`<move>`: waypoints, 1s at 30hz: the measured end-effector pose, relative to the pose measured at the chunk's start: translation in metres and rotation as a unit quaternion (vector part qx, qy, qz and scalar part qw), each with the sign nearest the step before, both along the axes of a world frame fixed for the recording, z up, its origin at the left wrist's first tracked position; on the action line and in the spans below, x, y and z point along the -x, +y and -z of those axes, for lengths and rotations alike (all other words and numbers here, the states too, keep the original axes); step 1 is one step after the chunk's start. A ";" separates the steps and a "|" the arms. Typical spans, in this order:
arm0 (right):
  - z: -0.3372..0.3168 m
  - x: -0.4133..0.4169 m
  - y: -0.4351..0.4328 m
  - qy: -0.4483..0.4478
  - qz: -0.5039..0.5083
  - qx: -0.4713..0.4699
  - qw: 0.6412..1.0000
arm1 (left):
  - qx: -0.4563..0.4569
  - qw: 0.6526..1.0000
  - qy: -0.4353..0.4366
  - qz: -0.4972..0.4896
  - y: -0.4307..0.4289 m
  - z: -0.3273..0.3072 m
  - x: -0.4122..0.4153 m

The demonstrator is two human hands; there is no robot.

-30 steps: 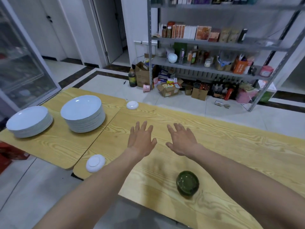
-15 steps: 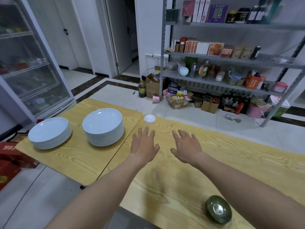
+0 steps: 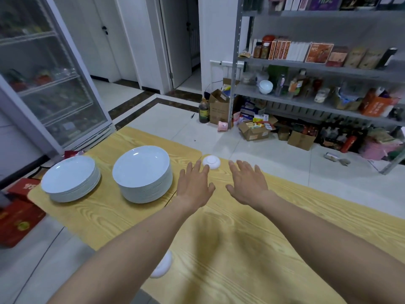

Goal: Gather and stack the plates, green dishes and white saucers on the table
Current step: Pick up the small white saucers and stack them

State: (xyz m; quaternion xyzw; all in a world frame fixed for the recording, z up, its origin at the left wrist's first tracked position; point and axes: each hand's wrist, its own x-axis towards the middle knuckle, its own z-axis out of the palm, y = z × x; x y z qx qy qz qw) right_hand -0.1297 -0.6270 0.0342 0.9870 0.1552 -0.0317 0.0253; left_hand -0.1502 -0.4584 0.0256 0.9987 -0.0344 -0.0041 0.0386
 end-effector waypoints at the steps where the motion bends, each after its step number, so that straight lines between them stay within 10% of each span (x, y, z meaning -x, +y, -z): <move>1: 0.002 -0.006 0.002 0.000 -0.002 0.005 1.000 | 0.001 1.000 0.003 -0.001 0.003 0.002 -0.006; 15: 0.043 -0.093 0.031 0.065 0.053 -0.010 0.996 | 0.051 0.997 0.059 0.013 0.031 0.046 -0.133; 19: 0.057 -0.124 0.040 0.104 0.096 -0.111 0.984 | 0.196 0.972 0.105 -0.078 0.030 0.065 -0.173; 24: 0.082 -0.170 0.049 0.205 0.330 -0.420 0.820 | 0.413 0.860 0.181 -0.236 0.032 0.092 -0.226; 30: 0.126 -0.222 0.047 0.258 0.455 -0.536 0.663 | 0.500 0.754 0.227 -0.361 0.035 0.132 -0.270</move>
